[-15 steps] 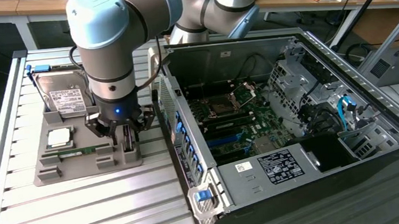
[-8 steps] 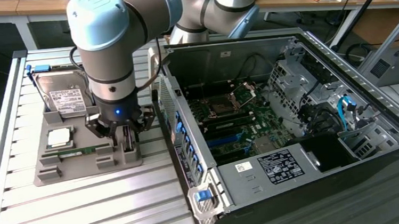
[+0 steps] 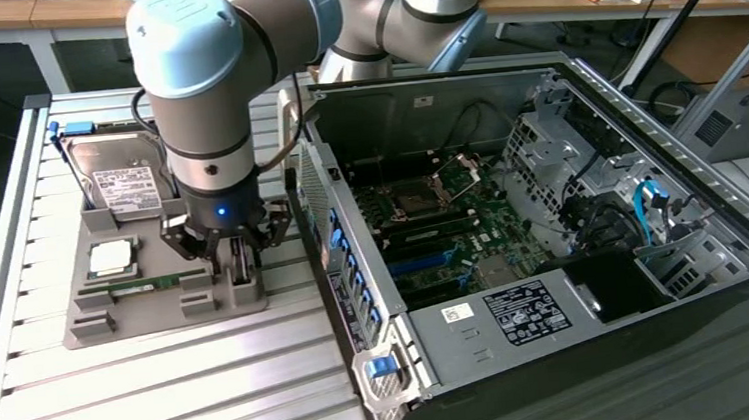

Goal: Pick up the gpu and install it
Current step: 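Pick up the gpu and move the gpu toward the slot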

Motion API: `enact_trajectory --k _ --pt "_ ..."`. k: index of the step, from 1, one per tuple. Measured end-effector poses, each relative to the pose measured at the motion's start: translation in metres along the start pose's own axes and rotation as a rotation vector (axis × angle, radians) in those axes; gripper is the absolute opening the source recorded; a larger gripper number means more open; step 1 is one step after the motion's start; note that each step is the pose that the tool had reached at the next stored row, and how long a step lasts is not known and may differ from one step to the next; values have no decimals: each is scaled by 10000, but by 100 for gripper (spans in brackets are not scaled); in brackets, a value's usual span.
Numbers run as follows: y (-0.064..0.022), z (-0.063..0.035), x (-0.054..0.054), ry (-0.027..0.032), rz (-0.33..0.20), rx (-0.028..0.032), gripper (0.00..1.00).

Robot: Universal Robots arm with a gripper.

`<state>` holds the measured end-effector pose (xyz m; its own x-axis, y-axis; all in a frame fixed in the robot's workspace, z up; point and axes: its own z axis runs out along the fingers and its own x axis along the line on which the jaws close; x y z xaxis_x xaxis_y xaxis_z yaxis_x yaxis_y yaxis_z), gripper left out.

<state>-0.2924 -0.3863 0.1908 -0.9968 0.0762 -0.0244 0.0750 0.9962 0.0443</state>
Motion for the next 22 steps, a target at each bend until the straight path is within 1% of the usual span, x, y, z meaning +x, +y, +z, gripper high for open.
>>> enact_trajectory --k 10,11,13,14,15,16,17,18,20,22 --pt "-2 48 2 3 0 3 54" --pt "0 35 0 -10 1 -9 54" --pt "9 -158 -6 -1 0 0 54" --pt "35 -229 -21 -2 1 0 54" --pt "134 -229 -21 -1 0 6 54" --pt "236 -263 -14 -2 1 15 54" --pt "290 -311 -11 -3 0 23 54" --pt "293 -321 -10 -1 0 24 54" --pt "304 -478 -14 -3 0 22 54" --pt "304 -477 -14 -4 0 21 54"
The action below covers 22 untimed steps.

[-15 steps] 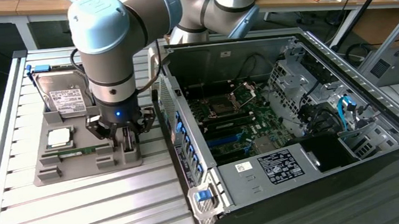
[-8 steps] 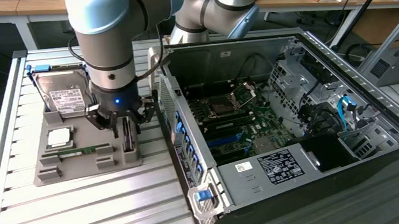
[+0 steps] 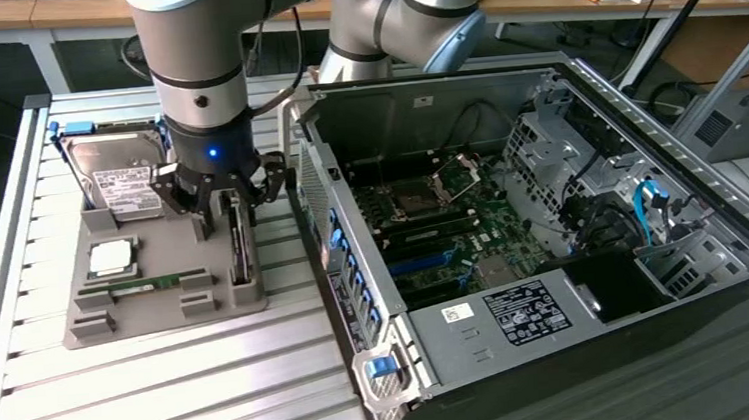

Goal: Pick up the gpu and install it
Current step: 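Pick up the gpu and move the gpu toward the slot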

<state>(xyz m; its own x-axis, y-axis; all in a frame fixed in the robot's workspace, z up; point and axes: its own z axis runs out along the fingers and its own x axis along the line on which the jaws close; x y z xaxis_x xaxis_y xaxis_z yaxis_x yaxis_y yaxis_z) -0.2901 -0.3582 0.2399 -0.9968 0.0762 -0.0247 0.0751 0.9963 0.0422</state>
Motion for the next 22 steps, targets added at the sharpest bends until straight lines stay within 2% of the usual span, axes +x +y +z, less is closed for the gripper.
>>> enact_trajectory --k 5,6,7,10,22 --pt "0 0 0 1 0 1 53" --pt "0 0 0 1 0 1 46" --pt "0 0 0 0 0 1 46" --pt "0 -1 0 1 0 2 28" --pt "0 -1 0 1 0 2 27"
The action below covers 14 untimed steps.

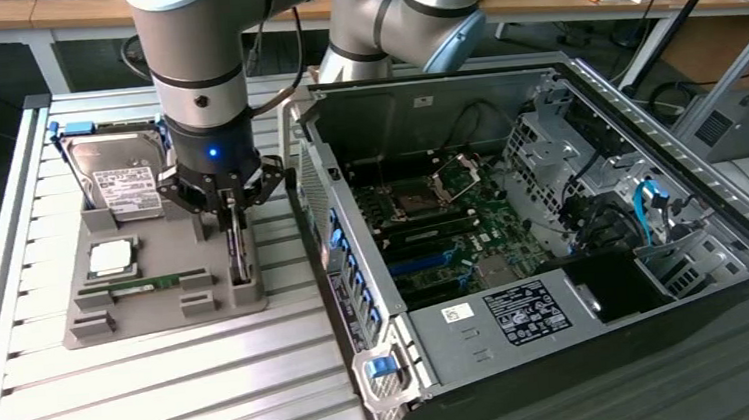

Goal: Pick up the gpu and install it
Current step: 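Pick up the gpu and move the gpu toward the slot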

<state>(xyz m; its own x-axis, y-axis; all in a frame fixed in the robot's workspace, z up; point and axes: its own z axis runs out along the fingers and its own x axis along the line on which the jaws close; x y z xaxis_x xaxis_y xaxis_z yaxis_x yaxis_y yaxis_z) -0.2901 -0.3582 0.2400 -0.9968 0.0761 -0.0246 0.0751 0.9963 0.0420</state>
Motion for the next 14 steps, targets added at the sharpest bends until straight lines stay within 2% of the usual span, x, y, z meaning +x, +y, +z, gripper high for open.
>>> enact_trajectory --k 14 --pt "1 -30 -1 1 0 1 27"
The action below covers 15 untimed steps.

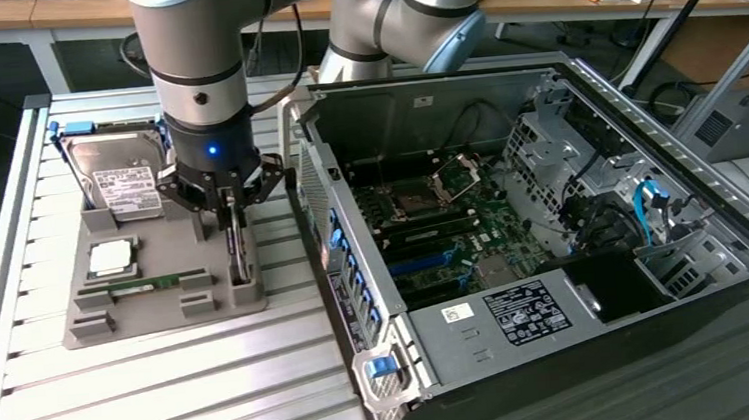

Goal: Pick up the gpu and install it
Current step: 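Pick up the gpu and move the gpu toward the slot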

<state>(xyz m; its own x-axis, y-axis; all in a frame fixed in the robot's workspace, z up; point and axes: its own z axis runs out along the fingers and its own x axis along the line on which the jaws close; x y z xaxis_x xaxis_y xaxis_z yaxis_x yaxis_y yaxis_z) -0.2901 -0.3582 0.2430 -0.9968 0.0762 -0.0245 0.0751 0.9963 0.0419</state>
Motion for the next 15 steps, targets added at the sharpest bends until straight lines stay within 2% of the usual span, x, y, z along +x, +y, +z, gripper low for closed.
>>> enact_trajectory --k 15 --pt "6 -129 -3 -2 0 -2 27"
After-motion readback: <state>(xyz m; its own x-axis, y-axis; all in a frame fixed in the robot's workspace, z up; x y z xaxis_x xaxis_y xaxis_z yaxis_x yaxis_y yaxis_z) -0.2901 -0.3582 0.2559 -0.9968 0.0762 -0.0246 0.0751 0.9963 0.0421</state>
